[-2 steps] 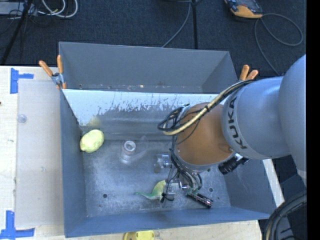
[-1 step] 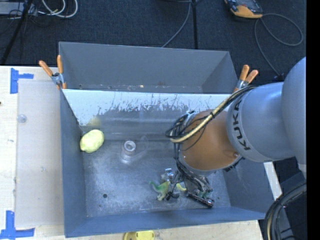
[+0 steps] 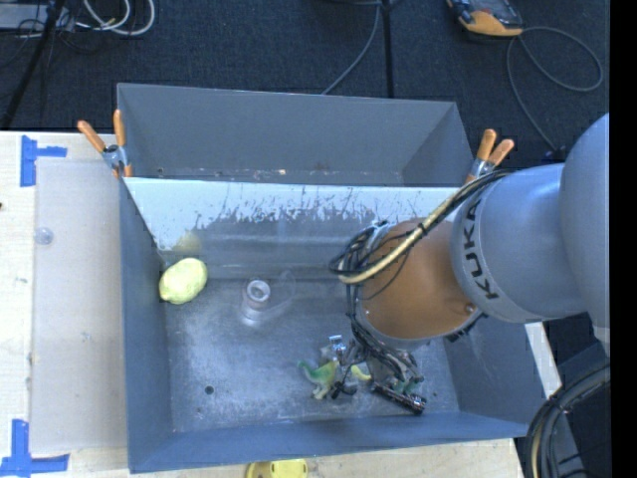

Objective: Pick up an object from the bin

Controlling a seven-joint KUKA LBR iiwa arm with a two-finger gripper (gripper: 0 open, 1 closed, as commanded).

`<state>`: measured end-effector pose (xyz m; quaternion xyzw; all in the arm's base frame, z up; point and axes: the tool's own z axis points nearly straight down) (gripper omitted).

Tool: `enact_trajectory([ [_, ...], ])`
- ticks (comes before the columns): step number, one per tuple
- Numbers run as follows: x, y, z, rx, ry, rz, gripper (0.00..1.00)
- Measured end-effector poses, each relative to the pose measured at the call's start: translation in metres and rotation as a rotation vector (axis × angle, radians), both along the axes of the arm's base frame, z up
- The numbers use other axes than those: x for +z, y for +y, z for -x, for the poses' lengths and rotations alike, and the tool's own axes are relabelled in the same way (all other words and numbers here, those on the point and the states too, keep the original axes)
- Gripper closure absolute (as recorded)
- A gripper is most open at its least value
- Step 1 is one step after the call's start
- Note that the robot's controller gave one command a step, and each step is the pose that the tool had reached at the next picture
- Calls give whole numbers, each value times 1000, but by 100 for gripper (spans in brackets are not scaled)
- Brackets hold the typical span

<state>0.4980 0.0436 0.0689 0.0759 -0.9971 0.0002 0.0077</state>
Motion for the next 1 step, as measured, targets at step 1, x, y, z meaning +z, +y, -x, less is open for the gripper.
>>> enact_trajectory([
  [1,113,8,-89,643,-1,-11,100],
])
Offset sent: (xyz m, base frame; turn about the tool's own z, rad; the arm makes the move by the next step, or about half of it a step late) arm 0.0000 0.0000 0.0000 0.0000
